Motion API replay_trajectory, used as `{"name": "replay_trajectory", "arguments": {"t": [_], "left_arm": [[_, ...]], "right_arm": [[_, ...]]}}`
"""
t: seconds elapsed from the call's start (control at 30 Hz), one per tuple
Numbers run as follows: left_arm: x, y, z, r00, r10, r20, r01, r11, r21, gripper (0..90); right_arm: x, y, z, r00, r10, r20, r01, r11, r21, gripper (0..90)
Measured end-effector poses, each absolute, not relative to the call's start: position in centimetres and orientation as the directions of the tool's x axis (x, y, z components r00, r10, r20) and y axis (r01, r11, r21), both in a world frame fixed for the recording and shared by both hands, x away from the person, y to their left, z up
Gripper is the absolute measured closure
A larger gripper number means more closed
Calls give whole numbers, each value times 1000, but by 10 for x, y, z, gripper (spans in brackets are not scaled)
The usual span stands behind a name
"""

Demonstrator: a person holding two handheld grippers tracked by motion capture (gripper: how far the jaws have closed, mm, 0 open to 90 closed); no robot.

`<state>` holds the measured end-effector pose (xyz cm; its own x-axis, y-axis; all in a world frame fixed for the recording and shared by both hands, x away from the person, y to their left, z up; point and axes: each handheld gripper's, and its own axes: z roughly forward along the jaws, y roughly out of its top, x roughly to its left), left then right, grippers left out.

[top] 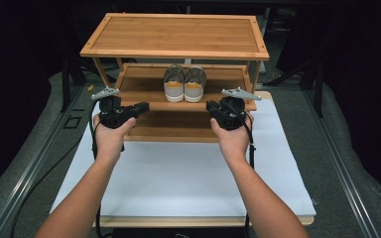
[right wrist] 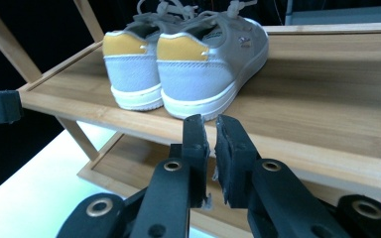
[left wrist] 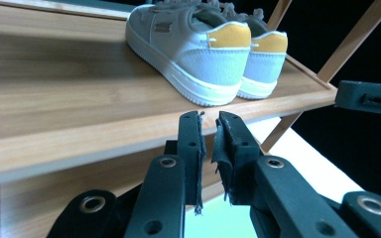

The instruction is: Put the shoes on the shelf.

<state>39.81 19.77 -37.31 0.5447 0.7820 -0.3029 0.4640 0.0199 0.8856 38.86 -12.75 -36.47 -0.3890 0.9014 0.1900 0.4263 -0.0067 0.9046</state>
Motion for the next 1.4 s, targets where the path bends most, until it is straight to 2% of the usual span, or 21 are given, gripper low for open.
{"name": "replay_trajectory", "arguments": {"t": [0.37, 0.63, 0.7, 0.8, 0.97, 1.17, 1.4], "left_arm": [[373, 212, -387, 560, 780, -280, 453, -6, 891, 746], [354, 223, -398, 560, 783, -270, 454, -18, 891, 665], [348, 225, -402, 561, 789, -253, 450, -33, 892, 634], [340, 227, -405, 561, 797, -223, 440, -59, 896, 579], [332, 230, -416, 564, 799, -209, 438, -75, 896, 502], [327, 230, -435, 565, 801, -197, 439, -90, 894, 447], [324, 229, -466, 558, 807, -194, 464, -109, 879, 401]], "right_arm": [[366, -131, -378, -420, 897, 141, 426, 58, 903, 818], [352, -137, -388, -412, 895, 173, 446, 33, 895, 800], [346, -138, -390, -434, 883, 179, 442, 36, 896, 784], [335, -138, -391, -425, 893, 150, 427, 52, 903, 730], [321, -144, -399, -435, 882, 179, 426, 27, 904, 615], [309, -148, -422, -434, 885, 166, 444, 50, 895, 541], [302, -158, -452, -443, 883, 158, 435, 57, 898, 413]]}}
